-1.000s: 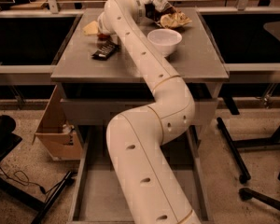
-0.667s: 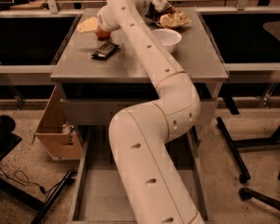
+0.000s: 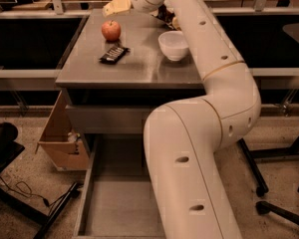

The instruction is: Pick apple from middle drawer and place on counter

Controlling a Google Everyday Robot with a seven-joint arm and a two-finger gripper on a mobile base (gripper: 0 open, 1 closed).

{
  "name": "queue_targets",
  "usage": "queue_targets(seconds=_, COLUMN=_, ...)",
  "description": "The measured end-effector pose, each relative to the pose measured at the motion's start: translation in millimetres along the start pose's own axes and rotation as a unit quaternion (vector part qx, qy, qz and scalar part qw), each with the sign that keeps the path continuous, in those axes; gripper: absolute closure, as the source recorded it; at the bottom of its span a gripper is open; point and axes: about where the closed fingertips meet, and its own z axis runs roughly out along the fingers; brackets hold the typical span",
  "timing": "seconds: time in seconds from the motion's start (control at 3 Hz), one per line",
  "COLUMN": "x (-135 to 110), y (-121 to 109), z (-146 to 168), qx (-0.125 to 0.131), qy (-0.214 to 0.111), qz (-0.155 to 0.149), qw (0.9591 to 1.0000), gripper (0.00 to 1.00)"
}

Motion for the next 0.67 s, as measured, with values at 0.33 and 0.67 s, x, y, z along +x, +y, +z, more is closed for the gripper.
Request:
queue_targets(seconds=0.33, x=-8.1, y=-35.8, z=-86.4, qx=0.056, qy=-0.015, qz=0.038, qw=0.9976, gripper=0.0)
queue_targets(seconds=0.67, x=-36.1, y=-82.9, z=-226.6, qx=0.137, qy=-0.136, qz=0.11, qw=0.975, gripper=0.0)
